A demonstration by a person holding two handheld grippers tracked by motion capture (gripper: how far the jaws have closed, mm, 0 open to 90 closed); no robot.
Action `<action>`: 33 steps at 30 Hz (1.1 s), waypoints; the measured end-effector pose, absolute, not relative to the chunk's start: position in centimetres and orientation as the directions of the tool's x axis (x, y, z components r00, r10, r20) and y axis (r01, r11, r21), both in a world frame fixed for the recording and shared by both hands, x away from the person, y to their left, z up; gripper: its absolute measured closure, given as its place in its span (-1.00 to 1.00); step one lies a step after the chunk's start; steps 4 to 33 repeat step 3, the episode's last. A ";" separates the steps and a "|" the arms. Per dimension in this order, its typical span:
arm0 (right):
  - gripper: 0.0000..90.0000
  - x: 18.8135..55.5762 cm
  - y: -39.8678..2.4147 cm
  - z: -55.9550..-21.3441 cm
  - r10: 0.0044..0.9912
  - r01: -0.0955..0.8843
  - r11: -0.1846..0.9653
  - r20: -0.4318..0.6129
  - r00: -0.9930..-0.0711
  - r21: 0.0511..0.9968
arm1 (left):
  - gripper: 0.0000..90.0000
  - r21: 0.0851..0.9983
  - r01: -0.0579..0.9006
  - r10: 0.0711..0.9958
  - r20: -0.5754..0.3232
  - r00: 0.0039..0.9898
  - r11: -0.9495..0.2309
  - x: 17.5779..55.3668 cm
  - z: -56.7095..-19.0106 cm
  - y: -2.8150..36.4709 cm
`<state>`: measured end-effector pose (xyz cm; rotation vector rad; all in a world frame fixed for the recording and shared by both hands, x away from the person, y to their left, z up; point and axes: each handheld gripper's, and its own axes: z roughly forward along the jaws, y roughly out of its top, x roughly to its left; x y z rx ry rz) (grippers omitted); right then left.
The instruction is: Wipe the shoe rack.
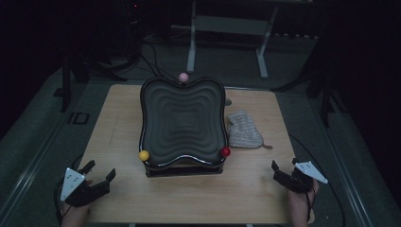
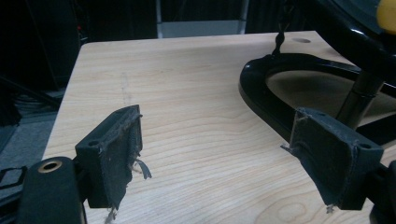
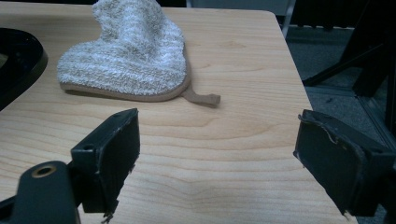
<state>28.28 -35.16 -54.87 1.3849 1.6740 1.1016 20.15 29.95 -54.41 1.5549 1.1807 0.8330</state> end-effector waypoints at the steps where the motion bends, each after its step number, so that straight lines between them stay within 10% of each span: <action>1: -0.69 28.3 -35.1 -54.9 0.981 0.394 0.073 0.005 -0.192 0.916 | -0.62 0.956 0.288 0.955 -0.038 0.293 -0.050 20.2 -54.4 30.0; 33: -0.69 28.3 -35.1 -54.9 0.982 0.400 0.079 -0.001 -0.191 0.913 | -0.62 0.956 0.287 0.957 -0.036 0.289 -0.051 20.1 -54.5 30.0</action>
